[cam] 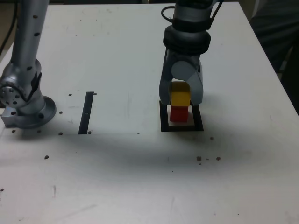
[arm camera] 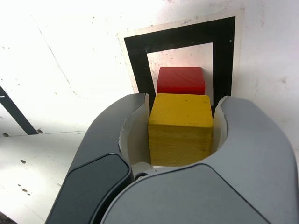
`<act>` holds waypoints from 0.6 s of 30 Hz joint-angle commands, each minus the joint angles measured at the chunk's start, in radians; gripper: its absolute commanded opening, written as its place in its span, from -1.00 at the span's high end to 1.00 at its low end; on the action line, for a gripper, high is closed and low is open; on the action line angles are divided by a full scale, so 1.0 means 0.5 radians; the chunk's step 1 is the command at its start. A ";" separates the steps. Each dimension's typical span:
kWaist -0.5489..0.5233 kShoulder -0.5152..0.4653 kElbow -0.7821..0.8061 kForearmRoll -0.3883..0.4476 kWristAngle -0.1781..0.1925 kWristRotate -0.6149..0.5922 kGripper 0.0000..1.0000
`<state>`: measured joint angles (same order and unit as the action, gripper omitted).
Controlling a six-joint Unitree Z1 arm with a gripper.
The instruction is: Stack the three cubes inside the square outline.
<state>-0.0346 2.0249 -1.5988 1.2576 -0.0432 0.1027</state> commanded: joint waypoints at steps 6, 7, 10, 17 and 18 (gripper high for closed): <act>-0.001 0.011 0.024 -0.025 -0.005 0.007 0.28; -0.001 0.011 0.030 -0.031 -0.006 0.009 0.14; -0.001 0.012 0.048 -0.053 -0.011 0.020 -0.49; -0.001 0.007 0.079 -0.085 -0.024 0.028 -0.98; -0.001 0.004 0.084 -0.090 -0.025 0.028 -0.98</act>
<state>-0.0346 2.0273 -1.5598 1.2169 -0.0539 0.1154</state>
